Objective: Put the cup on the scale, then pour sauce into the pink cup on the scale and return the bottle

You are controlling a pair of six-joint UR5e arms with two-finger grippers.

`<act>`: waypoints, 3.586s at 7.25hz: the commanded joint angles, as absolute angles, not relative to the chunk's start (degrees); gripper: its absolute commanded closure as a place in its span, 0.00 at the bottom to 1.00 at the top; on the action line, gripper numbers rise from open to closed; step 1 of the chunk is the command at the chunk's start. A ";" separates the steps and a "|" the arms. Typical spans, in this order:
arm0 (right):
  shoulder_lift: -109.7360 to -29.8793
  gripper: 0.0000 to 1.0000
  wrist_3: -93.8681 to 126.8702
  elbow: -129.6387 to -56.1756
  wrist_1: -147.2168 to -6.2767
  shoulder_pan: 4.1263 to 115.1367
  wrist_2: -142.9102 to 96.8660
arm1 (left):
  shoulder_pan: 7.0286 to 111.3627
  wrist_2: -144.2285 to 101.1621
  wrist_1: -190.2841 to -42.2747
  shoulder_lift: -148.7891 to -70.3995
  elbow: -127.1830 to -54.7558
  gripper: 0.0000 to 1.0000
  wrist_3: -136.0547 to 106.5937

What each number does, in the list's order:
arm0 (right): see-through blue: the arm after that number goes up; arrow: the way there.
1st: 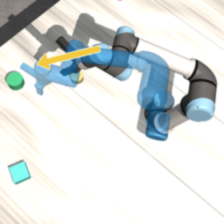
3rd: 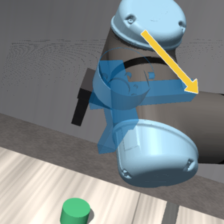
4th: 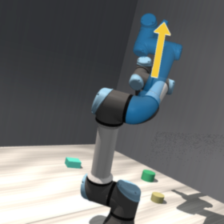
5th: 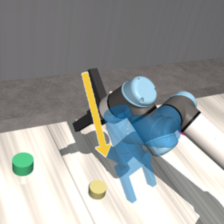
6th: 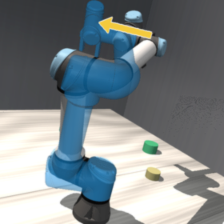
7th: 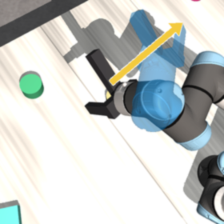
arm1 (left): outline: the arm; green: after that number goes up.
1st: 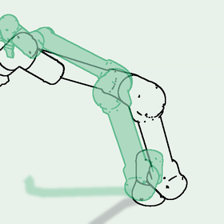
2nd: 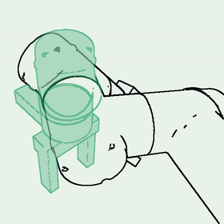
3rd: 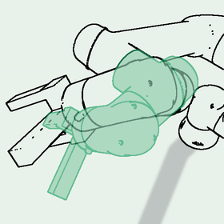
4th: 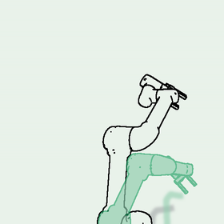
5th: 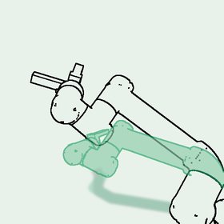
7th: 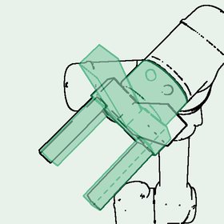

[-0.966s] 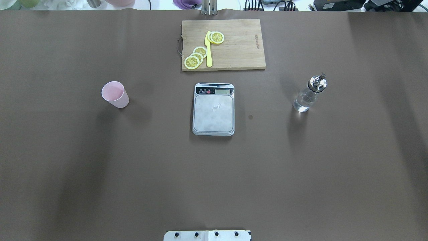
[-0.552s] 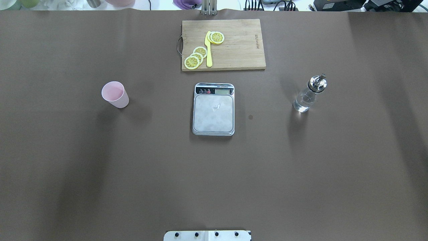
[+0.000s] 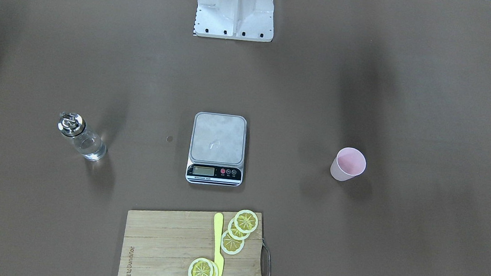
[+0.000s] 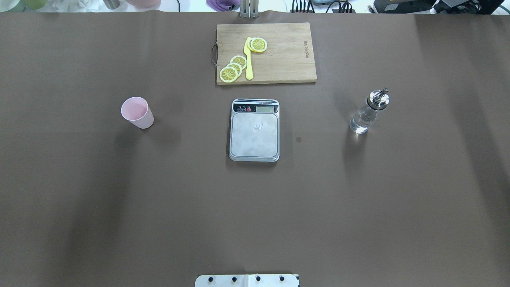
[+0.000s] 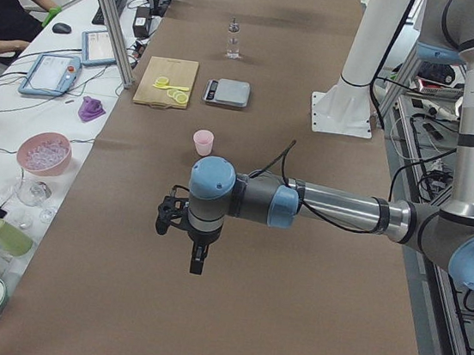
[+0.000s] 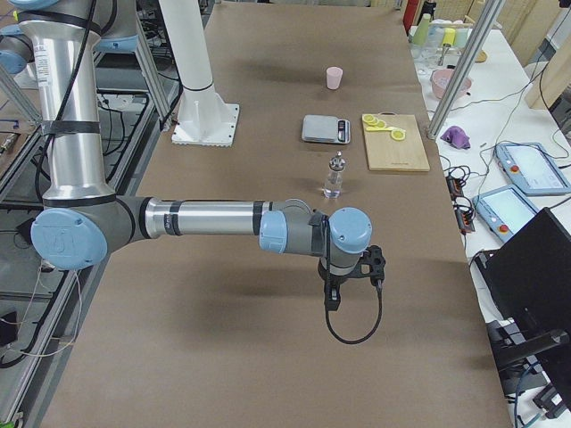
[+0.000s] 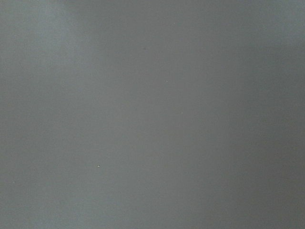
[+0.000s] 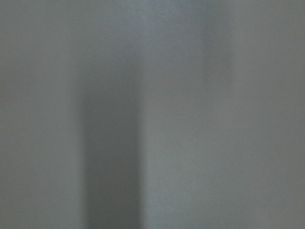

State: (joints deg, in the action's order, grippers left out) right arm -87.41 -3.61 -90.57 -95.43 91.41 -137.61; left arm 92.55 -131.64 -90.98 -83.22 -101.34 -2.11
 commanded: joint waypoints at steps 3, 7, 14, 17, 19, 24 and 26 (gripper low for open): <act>-87.28 0.00 -3.60 -90.88 -95.71 91.41 -138.25 | 92.55 -131.92 -91.23 -83.23 -100.63 0.01 -2.11; -87.10 0.00 -3.52 -90.88 -95.71 91.32 -138.16 | 92.55 -131.92 -91.32 -83.23 -100.55 0.01 -2.11; -86.92 0.00 -3.52 -90.88 -95.71 91.32 -138.60 | 90.44 -132.10 -91.32 -84.64 -100.72 0.01 -2.72; -86.57 0.00 -3.52 -90.97 -95.63 91.32 -137.99 | 89.83 -132.19 -91.23 -86.12 -100.72 0.01 -2.72; -86.40 0.00 -3.60 -91.67 -95.62 90.62 -137.90 | 89.74 -132.28 -91.23 -86.39 -101.50 0.01 -2.81; -85.43 0.00 -3.52 -91.58 -95.37 89.13 -137.20 | 78.71 -134.64 -91.05 -97.00 -106.78 0.01 -34.89; -85.08 0.00 -3.43 -91.41 -95.19 88.95 -135.26 | 70.70 -134.30 -91.49 -101.32 -106.53 0.01 -45.31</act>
State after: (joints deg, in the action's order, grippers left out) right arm -85.26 -3.47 -91.52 -95.35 89.12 -136.07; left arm 75.59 -134.30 -91.17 -98.59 -106.46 -38.37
